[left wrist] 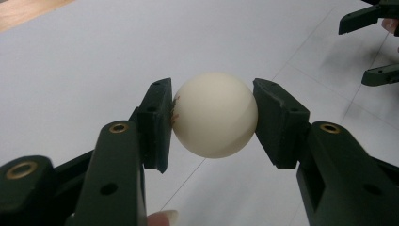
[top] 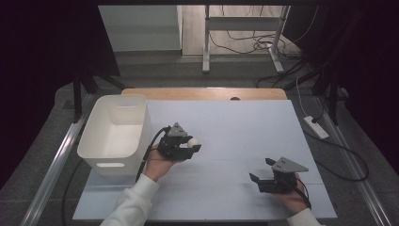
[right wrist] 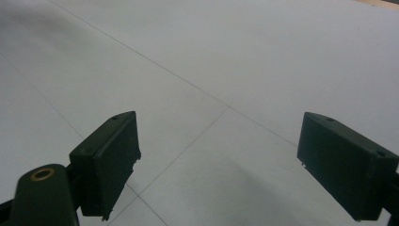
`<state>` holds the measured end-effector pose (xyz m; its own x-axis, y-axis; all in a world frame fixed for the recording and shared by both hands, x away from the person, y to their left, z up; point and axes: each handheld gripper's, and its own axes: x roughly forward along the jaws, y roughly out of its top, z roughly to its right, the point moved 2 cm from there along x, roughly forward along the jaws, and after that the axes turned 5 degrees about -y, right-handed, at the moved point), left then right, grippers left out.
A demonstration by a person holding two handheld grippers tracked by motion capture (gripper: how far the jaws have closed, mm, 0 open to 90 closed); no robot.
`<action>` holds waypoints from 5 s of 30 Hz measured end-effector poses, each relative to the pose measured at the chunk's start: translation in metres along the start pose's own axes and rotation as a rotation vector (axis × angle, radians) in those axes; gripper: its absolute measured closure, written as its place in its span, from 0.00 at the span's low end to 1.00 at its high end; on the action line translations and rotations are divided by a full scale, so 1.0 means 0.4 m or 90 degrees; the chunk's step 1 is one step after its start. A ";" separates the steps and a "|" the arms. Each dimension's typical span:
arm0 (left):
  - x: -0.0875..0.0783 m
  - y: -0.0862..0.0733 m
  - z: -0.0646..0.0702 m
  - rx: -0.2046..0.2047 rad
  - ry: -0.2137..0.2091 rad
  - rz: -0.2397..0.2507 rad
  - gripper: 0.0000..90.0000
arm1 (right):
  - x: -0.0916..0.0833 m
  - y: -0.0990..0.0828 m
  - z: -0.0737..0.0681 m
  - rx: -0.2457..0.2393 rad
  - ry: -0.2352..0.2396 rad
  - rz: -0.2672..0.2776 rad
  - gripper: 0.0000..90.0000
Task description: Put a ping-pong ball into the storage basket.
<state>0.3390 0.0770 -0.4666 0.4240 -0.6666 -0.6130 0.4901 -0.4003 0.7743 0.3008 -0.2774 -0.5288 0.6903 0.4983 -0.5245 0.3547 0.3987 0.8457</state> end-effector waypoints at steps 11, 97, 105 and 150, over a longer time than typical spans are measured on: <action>-0.010 0.001 -0.004 -0.001 0.006 0.006 0.56 | 0.000 0.000 0.000 0.000 -0.001 -0.001 0.15; -0.160 0.013 -0.042 -0.021 0.057 0.094 0.56 | 0.001 0.000 -0.002 -0.007 -0.006 -0.007 0.15; -0.168 0.013 -0.047 -0.023 0.062 0.101 0.56 | 0.002 -0.001 -0.002 -0.007 -0.005 -0.006 0.15; -0.208 0.012 -0.059 -0.034 0.086 0.124 0.56 | 0.004 -0.003 -0.003 -0.016 -0.009 -0.012 0.15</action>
<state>0.3242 0.1452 -0.4155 0.6114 -0.6362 -0.4705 0.4262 -0.2362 0.8733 0.3007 -0.2762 -0.5307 0.6924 0.4801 -0.5386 0.3517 0.4271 0.8330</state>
